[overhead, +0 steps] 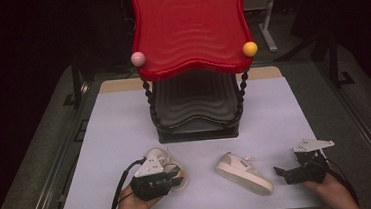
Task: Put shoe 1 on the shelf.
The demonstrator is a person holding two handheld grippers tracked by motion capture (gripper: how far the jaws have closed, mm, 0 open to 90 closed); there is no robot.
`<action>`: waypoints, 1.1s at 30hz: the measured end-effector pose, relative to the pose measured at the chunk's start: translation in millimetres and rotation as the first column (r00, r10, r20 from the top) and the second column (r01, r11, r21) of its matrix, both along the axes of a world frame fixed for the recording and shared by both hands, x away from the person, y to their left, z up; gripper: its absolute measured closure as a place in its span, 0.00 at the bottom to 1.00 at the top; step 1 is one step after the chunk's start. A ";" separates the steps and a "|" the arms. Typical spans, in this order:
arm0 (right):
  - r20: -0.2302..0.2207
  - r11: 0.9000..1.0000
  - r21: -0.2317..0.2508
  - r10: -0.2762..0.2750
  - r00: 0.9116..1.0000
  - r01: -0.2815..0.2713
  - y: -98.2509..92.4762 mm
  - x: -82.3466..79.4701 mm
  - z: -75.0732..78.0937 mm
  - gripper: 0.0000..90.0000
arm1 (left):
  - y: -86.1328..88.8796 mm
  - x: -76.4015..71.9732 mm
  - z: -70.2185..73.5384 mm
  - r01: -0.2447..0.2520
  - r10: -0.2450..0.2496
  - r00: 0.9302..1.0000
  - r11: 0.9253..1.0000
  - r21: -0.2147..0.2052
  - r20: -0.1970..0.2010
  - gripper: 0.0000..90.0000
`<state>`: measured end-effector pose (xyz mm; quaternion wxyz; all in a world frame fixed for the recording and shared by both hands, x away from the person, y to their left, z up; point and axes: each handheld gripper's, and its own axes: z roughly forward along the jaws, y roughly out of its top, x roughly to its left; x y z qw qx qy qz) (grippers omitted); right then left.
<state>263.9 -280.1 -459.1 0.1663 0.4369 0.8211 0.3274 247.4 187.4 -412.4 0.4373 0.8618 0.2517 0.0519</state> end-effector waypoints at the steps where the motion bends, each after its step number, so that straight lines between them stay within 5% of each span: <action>1: -0.001 1.000 0.000 0.000 1.000 0.000 0.0 0.0 0.0 0.00 | 0.0 -0.2 0.7 0.008 -0.008 1.000 1.000 0.005 -0.002 0.86; 16: -0.002 1.000 -0.001 0.000 1.000 0.000 -0.1 0.2 0.1 0.00 | -22.1 -7.3 27.0 0.130 -0.130 0.992 0.992 -0.001 -0.002 0.86; 33: -0.001 1.000 0.001 0.000 1.000 0.000 -0.1 0.1 0.0 0.00 | -70.2 4.6 85.3 0.295 -0.296 0.950 0.955 0.026 0.095 0.86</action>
